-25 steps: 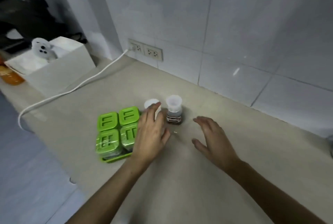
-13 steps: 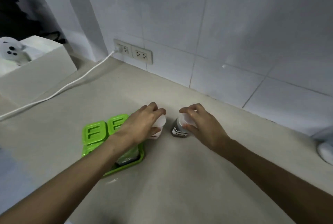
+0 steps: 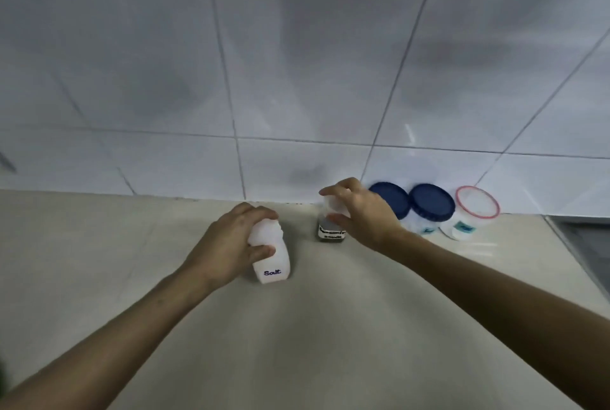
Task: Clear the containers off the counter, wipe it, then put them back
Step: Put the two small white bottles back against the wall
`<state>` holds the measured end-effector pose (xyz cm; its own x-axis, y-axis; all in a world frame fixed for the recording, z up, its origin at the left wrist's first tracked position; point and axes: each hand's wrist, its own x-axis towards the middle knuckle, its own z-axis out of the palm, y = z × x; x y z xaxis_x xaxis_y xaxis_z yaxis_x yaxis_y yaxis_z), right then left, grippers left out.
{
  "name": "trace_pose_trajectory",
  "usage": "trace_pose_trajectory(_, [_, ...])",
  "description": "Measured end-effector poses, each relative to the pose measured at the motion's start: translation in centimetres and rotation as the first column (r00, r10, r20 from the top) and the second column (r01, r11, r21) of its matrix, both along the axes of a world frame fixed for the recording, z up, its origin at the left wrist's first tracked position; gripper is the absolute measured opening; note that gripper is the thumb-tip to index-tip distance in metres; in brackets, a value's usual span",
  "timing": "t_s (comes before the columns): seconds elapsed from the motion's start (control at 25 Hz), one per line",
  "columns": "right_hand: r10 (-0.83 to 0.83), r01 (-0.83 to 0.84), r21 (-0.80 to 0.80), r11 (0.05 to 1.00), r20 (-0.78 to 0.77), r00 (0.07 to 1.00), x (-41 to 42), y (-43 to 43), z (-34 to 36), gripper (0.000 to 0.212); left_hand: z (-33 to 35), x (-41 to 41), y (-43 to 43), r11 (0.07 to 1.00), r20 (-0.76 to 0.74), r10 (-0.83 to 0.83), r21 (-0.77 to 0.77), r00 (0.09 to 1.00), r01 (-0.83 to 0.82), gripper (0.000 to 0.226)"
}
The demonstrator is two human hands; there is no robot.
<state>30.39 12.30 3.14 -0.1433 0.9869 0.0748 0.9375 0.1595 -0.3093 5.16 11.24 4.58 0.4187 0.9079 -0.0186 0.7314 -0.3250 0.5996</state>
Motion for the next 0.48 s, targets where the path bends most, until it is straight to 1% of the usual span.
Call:
trace_pose_trajectory(0.12, [-0.007,0.007,0.002,1.0,0.059,0.998,2.0,1.6,0.0,0.048,-0.7,5.8,2.5,0.997,-0.004,0.037,0.071,0.999,-0.037,0.049])
trace_pose_trajectory(0.24, [-0.02,0.018,0.015,1.0,0.105,0.994,3.6,2.4,-0.3,0.054,-1.1,10.4,4.9,0.991,-0.046,0.081,0.112,0.996,-0.076,0.05])
trace_pose_trajectory(0.36, [-0.048,0.048,0.005,0.999,0.048,0.998,4.0,2.6,-0.9,0.05,-1.9,12.9,6.4,0.986,-0.115,0.053,0.164,0.992,-0.034,0.049])
trace_pose_trajectory(0.48, [-0.07,0.07,0.01,0.997,0.008,0.997,4.0,2.5,-1.0,0.058,-2.2,13.2,7.3,0.979,-0.138,0.041,0.205,0.99,-0.012,0.049])
